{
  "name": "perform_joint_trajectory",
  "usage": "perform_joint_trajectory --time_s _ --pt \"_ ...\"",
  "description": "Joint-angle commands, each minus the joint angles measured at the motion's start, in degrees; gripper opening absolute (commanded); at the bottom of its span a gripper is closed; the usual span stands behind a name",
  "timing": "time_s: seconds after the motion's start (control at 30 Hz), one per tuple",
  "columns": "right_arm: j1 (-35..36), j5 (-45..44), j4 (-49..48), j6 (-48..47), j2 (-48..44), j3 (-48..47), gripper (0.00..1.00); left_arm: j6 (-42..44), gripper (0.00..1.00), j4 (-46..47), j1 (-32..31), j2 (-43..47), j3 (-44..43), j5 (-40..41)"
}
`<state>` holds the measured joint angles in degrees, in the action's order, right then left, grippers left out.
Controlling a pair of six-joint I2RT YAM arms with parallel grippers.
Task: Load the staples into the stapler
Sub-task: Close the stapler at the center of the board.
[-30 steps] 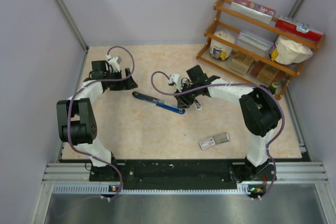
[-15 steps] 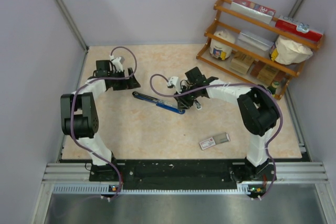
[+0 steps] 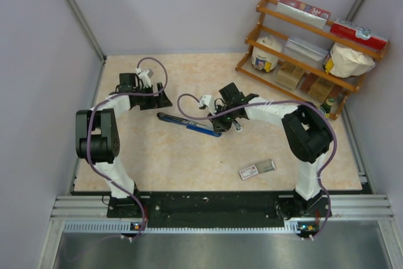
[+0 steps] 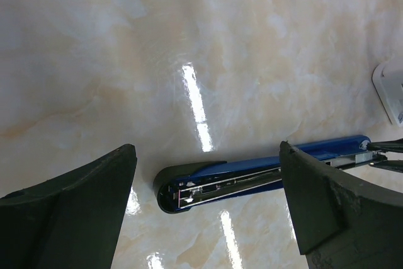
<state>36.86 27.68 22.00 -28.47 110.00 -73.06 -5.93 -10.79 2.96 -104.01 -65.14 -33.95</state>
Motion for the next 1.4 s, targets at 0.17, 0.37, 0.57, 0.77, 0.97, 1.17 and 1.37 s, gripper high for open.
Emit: perform_joint_trajectory --time_s 0.17,0.37,0.57,0.77,0.97,1.17,1.37 --pt "2.25 -2.28 1.03 0.87 3.3 -0.86 0.0 0.66 0.99 -3.88 -0.59 1.88 1.42 0.55" --pt "2.25 -2.98 0.85 1.05 3.65 -0.6 0.0 0.4 0.99 -4.15 -0.59 3.63 3.88 3.81" --pt "2.25 -3.07 0.77 1.31 4.0 -0.77 0.0 -0.3 0.99 -5.39 -1.55 4.16 5.2 0.83" --pt "2.34 -2.81 0.85 1.57 4.53 -1.12 0.0 -2.24 0.99 -3.46 -2.78 4.34 5.2 -3.75" --pt "2.34 -3.07 0.85 1.49 5.23 -1.21 0.0 -3.64 0.99 -0.12 -2.7 8.37 5.03 -7.17" --pt "2.43 -3.25 0.85 1.13 5.76 -1.3 0.0 -7.95 0.99 4.01 -4.53 13.82 4.41 -14.29" --pt "2.43 -3.16 0.68 0.87 6.2 -1.48 0.0 -11.46 0.99 9.55 -8.31 17.08 5.38 -20.62"
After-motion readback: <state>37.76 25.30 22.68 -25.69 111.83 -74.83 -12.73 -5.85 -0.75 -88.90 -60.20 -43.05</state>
